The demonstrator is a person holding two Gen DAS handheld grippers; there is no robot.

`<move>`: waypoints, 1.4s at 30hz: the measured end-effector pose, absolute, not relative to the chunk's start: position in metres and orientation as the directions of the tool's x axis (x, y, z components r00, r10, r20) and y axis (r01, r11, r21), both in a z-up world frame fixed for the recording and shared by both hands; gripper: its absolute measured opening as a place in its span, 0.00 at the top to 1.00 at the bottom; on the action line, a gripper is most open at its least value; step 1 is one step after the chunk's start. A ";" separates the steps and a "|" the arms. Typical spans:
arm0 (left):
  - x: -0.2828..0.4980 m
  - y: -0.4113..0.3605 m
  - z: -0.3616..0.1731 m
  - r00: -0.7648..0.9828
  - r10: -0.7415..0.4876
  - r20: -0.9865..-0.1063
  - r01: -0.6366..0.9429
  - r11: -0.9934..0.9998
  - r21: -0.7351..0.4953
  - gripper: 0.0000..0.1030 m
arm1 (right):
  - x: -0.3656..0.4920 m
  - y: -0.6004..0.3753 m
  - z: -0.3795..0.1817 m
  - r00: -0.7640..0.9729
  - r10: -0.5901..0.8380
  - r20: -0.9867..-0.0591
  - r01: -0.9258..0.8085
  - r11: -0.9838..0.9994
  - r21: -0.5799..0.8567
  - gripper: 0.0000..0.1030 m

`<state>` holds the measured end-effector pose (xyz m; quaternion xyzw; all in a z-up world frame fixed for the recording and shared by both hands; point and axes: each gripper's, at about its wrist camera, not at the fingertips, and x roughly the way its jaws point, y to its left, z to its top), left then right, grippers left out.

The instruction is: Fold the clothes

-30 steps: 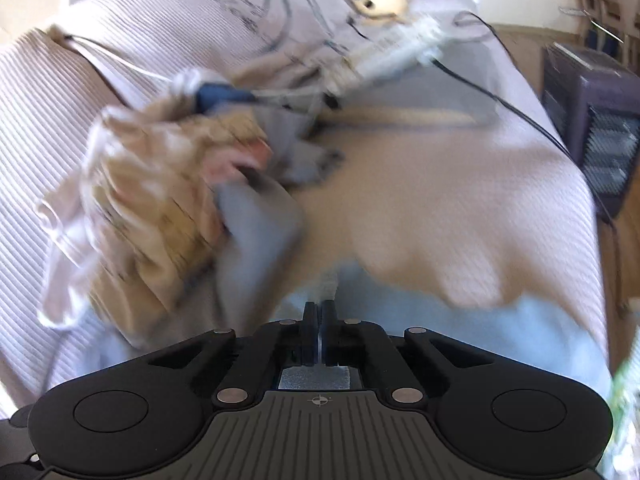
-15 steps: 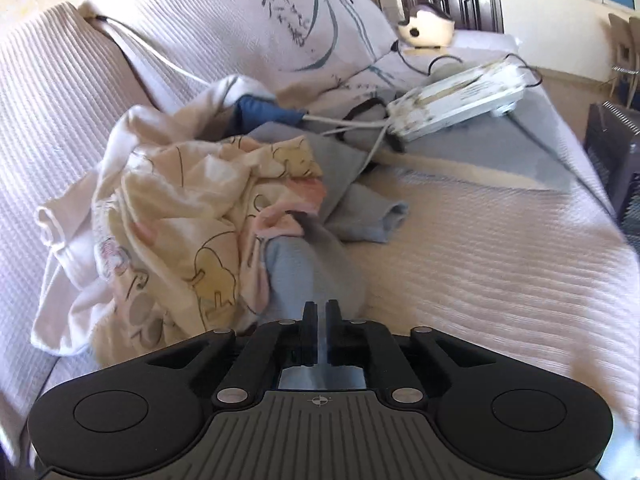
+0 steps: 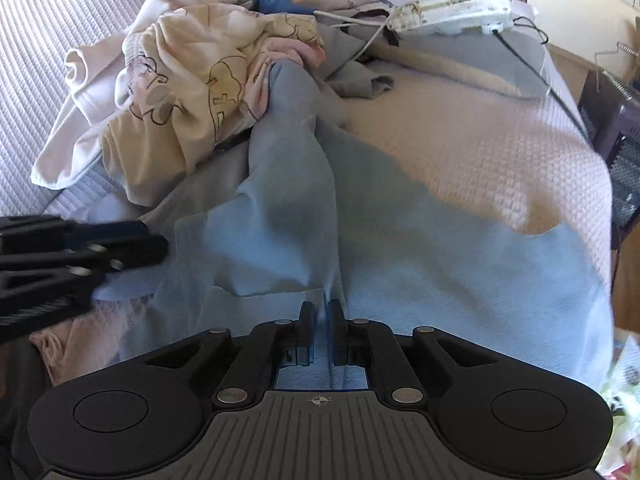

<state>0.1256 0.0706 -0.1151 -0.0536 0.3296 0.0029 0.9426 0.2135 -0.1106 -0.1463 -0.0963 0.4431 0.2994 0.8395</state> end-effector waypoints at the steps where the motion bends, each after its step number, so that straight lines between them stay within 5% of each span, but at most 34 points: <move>1: 0.126 0.071 -0.112 0.787 -0.031 -0.616 -0.038 0.994 -0.099 0.77 | 0.214 -0.111 -0.147 0.425 0.419 -0.802 -0.586 0.803 0.110 0.91; 5: 0.143 0.062 -0.106 0.806 -0.067 -0.588 0.006 0.994 -0.105 0.77 | 0.216 -0.115 -0.141 0.418 0.434 -0.798 -0.560 0.815 0.150 0.80; 12: 0.181 0.033 -0.108 0.788 -0.131 -0.602 0.108 0.991 -0.075 0.78 | 0.209 -0.108 -0.147 0.443 0.407 -0.798 -0.600 0.797 0.073 0.79; 17: 0.205 0.016 -0.115 0.764 -0.161 -0.624 0.167 0.985 -0.050 0.81 | 0.204 -0.110 -0.143 0.443 0.404 -0.801 -0.596 0.800 0.074 0.98; 29: 0.228 0.033 -0.129 0.771 -0.035 -0.636 0.090 0.994 0.054 0.83 | 0.123 -0.184 -0.106 0.391 0.471 -0.791 -0.628 0.765 0.145 0.96; 42: 0.165 0.013 -0.092 0.795 -0.145 -0.589 0.161 0.987 -0.025 0.83 | 0.107 -0.307 -0.123 0.550 0.261 -0.793 -0.257 0.957 0.136 0.93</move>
